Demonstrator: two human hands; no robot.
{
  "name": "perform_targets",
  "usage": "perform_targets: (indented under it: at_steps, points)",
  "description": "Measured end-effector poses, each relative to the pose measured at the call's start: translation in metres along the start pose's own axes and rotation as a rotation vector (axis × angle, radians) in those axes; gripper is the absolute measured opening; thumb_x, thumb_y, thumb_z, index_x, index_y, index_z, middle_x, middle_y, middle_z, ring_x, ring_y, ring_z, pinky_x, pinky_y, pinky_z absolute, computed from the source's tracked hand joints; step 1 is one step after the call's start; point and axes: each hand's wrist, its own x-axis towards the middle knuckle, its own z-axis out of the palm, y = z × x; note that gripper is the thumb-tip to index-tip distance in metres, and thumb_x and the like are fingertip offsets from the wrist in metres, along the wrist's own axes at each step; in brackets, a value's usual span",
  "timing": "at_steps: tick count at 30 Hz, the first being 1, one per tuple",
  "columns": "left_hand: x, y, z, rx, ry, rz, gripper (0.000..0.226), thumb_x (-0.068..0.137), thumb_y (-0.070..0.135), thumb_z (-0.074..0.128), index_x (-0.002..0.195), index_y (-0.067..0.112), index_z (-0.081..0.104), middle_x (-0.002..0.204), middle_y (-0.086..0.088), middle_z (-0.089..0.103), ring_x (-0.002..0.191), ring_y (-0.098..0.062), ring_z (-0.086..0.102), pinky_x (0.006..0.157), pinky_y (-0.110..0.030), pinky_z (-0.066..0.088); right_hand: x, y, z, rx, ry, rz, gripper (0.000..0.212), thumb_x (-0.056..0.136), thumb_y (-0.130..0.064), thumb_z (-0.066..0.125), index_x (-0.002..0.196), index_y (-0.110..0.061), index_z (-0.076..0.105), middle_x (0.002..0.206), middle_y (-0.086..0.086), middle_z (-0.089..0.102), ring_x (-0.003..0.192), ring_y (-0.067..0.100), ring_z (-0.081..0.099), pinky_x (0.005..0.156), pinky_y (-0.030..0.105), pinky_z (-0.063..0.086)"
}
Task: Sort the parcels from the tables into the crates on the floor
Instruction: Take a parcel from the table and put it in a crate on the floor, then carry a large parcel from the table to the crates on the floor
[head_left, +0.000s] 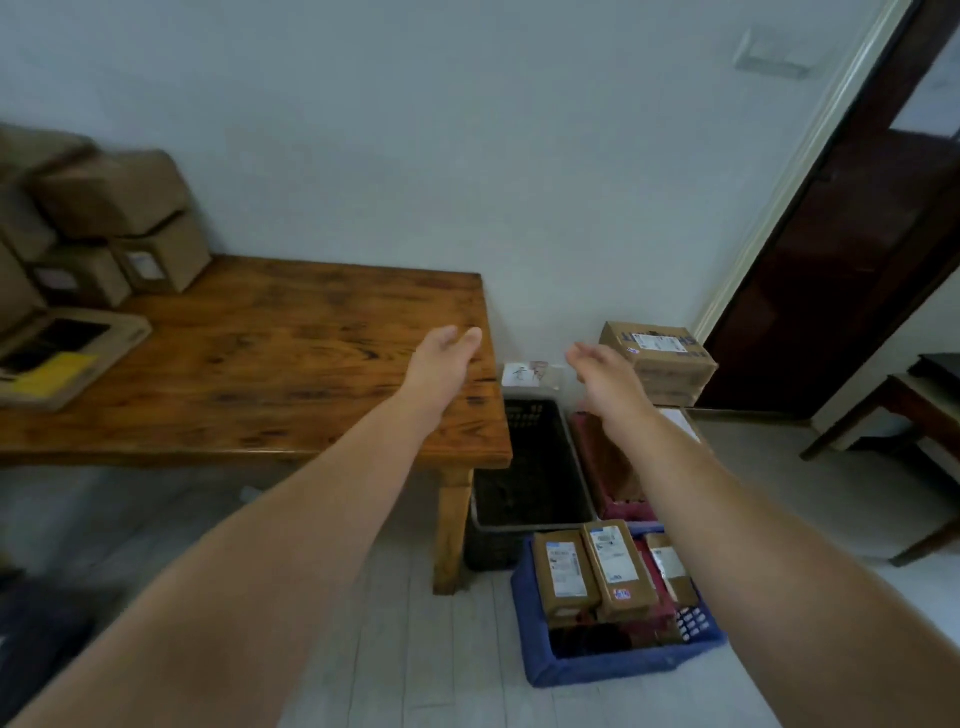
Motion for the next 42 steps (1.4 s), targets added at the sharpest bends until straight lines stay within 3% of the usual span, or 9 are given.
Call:
perform_targets:
  at_steps: [10,16,21,25,29,34,37,42]
  points:
    - [0.002,-0.009,-0.252,0.059,0.257,0.048,0.051,0.095,0.044,0.049,0.141,0.022,0.040,0.143,-0.001,0.044,0.129,-0.022,0.043,0.108,-0.042,0.036,-0.062,-0.090,0.239,-0.017,-0.219,-0.130,0.043,0.096,-0.038,0.052,0.135,-0.018,0.050,0.138,0.001,0.048,0.127,0.022,0.045,0.105,0.042,0.041]
    - [-0.002,-0.022,-0.377,0.025,0.367,0.021,0.054,0.095,0.046,0.048,0.142,0.022,0.038,0.143,0.001,0.044,0.128,-0.020,0.044,0.106,-0.035,0.036,-0.094,-0.128,0.354,-0.012,-0.367,-0.172,0.045,0.096,-0.036,0.053,0.136,-0.016,0.049,0.141,0.005,0.047,0.128,0.022,0.045,0.105,0.041,0.041]
    - [0.004,-0.029,-0.451,-0.048,0.488,0.001,0.054,0.095,0.044,0.049,0.143,0.020,0.038,0.141,-0.001,0.046,0.126,-0.020,0.047,0.107,-0.040,0.037,-0.097,-0.153,0.429,-0.027,-0.472,-0.220,0.045,0.096,-0.035,0.052,0.137,-0.017,0.047,0.143,0.005,0.046,0.130,0.022,0.043,0.107,0.041,0.040]
    - [0.020,-0.038,-0.502,-0.053,0.580,-0.032,0.052,0.096,0.041,0.049,0.142,0.020,0.040,0.138,-0.001,0.048,0.117,-0.016,0.049,0.094,-0.028,0.040,-0.087,-0.172,0.492,-0.022,-0.510,-0.228,0.045,0.096,-0.034,0.054,0.136,-0.016,0.049,0.141,0.006,0.047,0.129,0.023,0.045,0.106,0.042,0.041]
    - [0.053,-0.036,-0.552,-0.070,0.667,-0.023,0.051,0.095,0.041,0.050,0.141,0.022,0.040,0.139,0.000,0.047,0.124,-0.019,0.046,0.094,-0.031,0.038,-0.063,-0.198,0.557,0.000,-0.529,-0.259,0.044,0.095,-0.033,0.056,0.134,-0.014,0.051,0.139,0.007,0.050,0.127,0.022,0.047,0.105,0.041,0.042]
    - [0.096,-0.023,-0.607,-0.099,0.819,0.042,0.049,0.094,0.039,0.053,0.139,0.023,0.043,0.131,0.004,0.051,0.106,-0.010,0.046,0.087,-0.029,0.039,-0.030,-0.237,0.626,0.072,-0.608,-0.262,0.047,0.094,-0.036,0.056,0.137,-0.017,0.048,0.142,0.005,0.046,0.129,0.022,0.044,0.105,0.041,0.041]
    - [0.113,-0.010,-0.649,-0.069,0.890,0.057,0.051,0.094,0.040,0.052,0.141,0.022,0.040,0.125,0.005,0.051,0.106,-0.011,0.049,0.083,-0.028,0.040,-0.019,-0.271,0.668,0.120,-0.648,-0.286,0.053,0.092,-0.037,0.059,0.140,-0.019,0.043,0.145,0.003,0.042,0.132,0.022,0.042,0.107,0.044,0.038]
    - [0.127,-0.008,-0.715,-0.044,0.965,0.042,0.058,0.093,0.042,0.053,0.143,0.018,0.036,0.136,0.000,0.050,0.119,-0.017,0.050,0.100,-0.038,0.044,-0.024,-0.306,0.725,0.138,-0.741,-0.289,0.066,0.091,-0.031,0.063,0.146,-0.018,0.031,0.145,0.003,0.041,0.126,0.021,0.044,0.089,0.029,0.038]
